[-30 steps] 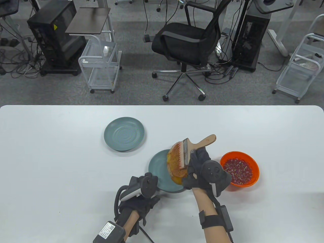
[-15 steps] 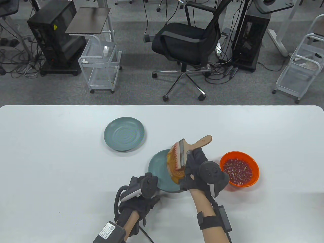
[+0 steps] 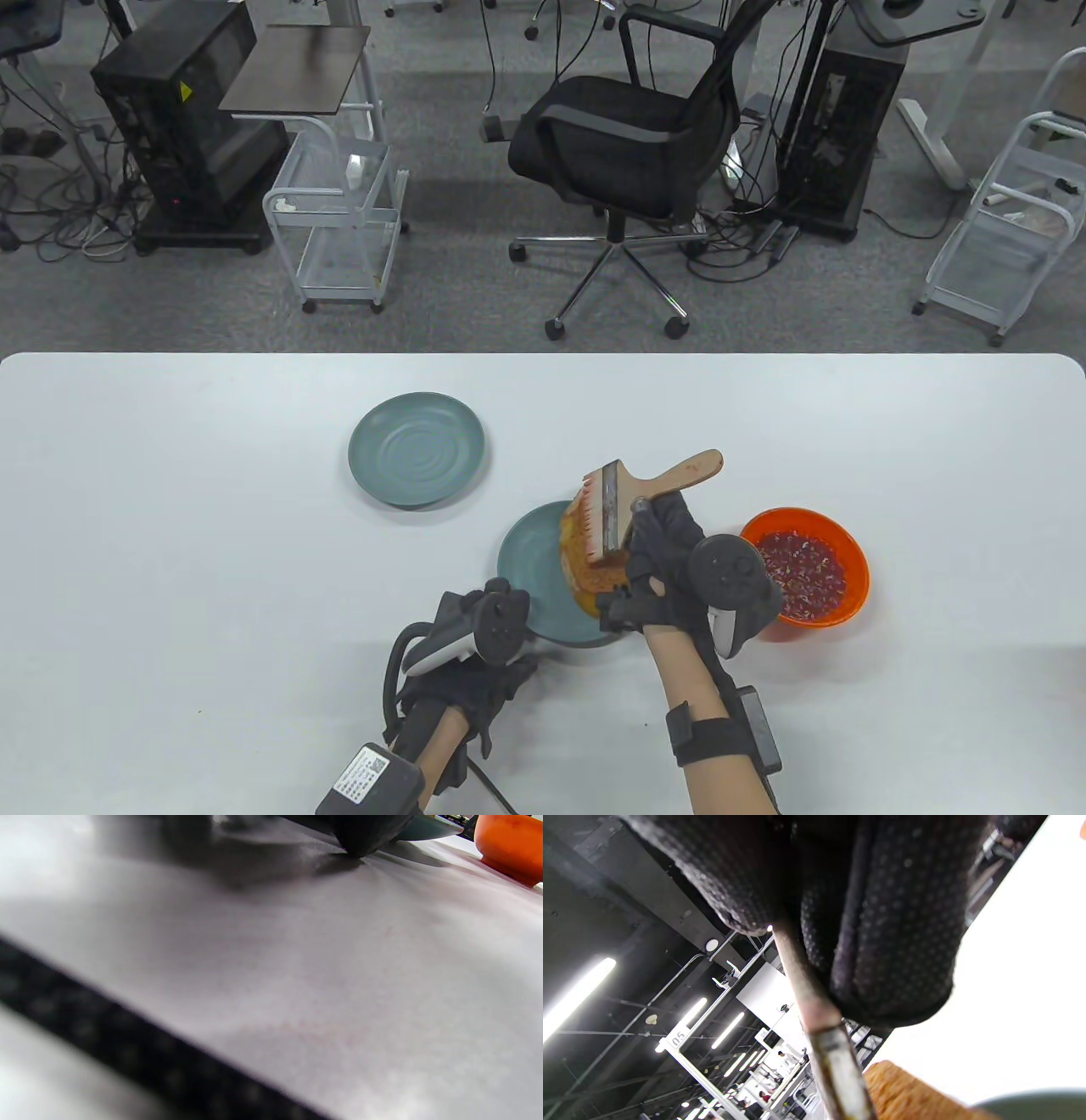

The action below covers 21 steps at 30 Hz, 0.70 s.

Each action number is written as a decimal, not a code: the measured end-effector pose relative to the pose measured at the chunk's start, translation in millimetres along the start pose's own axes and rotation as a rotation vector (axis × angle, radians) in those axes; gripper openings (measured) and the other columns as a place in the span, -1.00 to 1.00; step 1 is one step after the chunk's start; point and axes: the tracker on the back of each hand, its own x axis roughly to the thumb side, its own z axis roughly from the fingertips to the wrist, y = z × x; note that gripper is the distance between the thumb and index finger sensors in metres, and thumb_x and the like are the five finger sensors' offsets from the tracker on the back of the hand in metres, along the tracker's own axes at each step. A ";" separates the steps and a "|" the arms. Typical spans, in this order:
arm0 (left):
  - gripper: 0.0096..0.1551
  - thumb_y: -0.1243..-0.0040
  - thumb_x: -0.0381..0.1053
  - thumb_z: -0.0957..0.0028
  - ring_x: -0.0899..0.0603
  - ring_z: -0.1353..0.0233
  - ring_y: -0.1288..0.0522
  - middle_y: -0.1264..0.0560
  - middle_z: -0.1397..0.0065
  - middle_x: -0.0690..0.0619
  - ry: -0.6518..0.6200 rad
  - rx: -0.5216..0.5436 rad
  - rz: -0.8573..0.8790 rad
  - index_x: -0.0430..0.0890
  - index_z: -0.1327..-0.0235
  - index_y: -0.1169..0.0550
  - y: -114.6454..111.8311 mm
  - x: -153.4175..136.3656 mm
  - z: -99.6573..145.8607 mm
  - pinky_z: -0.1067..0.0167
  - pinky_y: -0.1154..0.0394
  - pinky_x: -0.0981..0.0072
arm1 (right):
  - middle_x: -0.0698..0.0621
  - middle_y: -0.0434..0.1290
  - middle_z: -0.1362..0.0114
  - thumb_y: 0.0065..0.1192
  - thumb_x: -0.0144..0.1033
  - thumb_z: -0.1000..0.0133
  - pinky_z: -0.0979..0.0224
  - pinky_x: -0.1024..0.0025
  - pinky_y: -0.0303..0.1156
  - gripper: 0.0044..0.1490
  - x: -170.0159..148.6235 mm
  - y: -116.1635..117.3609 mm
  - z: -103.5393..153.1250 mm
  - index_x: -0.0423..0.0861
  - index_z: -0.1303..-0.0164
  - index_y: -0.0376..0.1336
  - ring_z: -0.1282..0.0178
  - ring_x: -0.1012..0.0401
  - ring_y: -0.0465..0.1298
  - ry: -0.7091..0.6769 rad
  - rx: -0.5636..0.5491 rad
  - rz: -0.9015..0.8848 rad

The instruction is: Dip brush into ketchup and spread onto bread slice

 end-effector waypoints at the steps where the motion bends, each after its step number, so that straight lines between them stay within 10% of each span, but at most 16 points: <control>1: -0.14 0.07 0.07 -0.46 -0.40 -0.66 0.29 0.47 -0.62 -0.07 0.000 0.000 0.000 0.00 -0.62 0.31 0.1 -0.1 0.0 -0.42 0.16 -0.34 | -0.41 0.57 -0.07 0.45 -0.39 -0.09 0.23 0.32 0.86 -0.43 0.0 -4.0 -1.3 -0.40 -0.22 0.38 0.15 -0.07 0.82 -0.026 -0.027 0.039; 6: -0.14 0.07 0.07 -0.46 -0.40 -0.66 0.29 0.47 -0.62 -0.08 0.001 -0.002 -0.004 0.00 -0.62 0.31 0.1 0.0 0.0 -0.42 0.16 -0.34 | -0.39 0.57 -0.08 0.46 -0.38 -0.08 0.23 0.33 0.87 -0.43 2.7 -23.8 -6.3 -0.39 -0.21 0.39 0.15 -0.07 0.82 -0.127 -0.140 0.143; 12: -0.14 0.07 0.07 -0.45 -0.41 -0.65 0.29 0.47 -0.62 -0.07 -0.001 -0.004 -0.001 0.00 -0.62 0.31 0.3 -0.4 0.0 -0.42 0.16 -0.34 | -0.42 0.57 -0.07 0.46 -0.39 -0.09 0.23 0.32 0.86 -0.42 -2.8 -3.1 -1.2 -0.41 -0.21 0.38 0.15 -0.08 0.82 0.043 0.031 -0.105; 21: -0.14 0.07 0.07 -0.46 -0.40 -0.66 0.28 0.47 -0.62 -0.08 0.002 -0.007 -0.008 0.00 -0.62 0.31 0.4 0.5 -0.6 -0.42 0.16 -0.34 | -0.40 0.57 -0.05 0.45 -0.38 -0.08 0.24 0.35 0.86 -0.42 10.2 -18.6 -2.4 -0.42 -0.21 0.38 0.17 -0.06 0.82 -0.181 -0.068 0.185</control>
